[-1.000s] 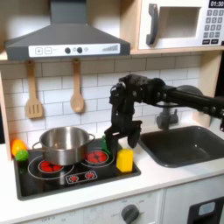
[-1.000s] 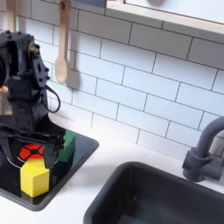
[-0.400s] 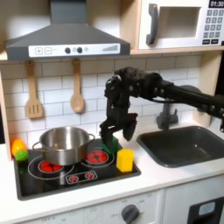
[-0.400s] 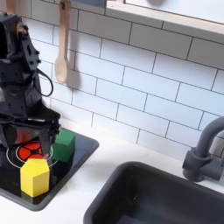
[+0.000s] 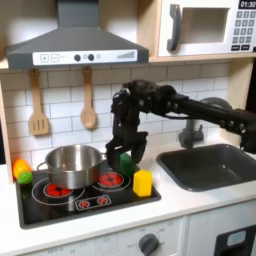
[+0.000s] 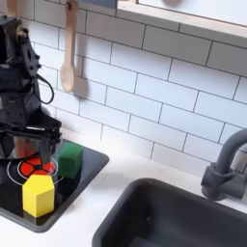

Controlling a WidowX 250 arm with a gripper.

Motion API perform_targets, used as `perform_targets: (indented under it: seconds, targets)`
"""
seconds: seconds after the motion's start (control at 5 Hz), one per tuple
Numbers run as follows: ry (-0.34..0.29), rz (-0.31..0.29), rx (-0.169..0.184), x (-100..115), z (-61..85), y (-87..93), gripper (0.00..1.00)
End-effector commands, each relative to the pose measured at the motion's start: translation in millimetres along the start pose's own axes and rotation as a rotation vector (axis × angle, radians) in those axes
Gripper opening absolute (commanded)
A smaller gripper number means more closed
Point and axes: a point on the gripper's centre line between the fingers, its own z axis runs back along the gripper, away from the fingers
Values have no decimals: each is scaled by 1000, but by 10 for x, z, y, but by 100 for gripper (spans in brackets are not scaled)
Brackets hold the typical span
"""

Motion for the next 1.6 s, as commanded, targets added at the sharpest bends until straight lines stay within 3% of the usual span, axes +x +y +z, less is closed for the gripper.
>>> perform_targets:
  seconds: [0.0, 0.2, 0.4, 0.8, 1.4]
  targets:
    - [-10, 35, 21, 98, -14, 122, 100]
    - [-32, 44, 25, 118, 41, 130, 100]
    - [-14, 44, 15, 93, 51, 139, 100]
    - [-49, 55, 25, 259, 165, 247, 100]
    - [-49, 93, 36, 438, 35, 429, 100]
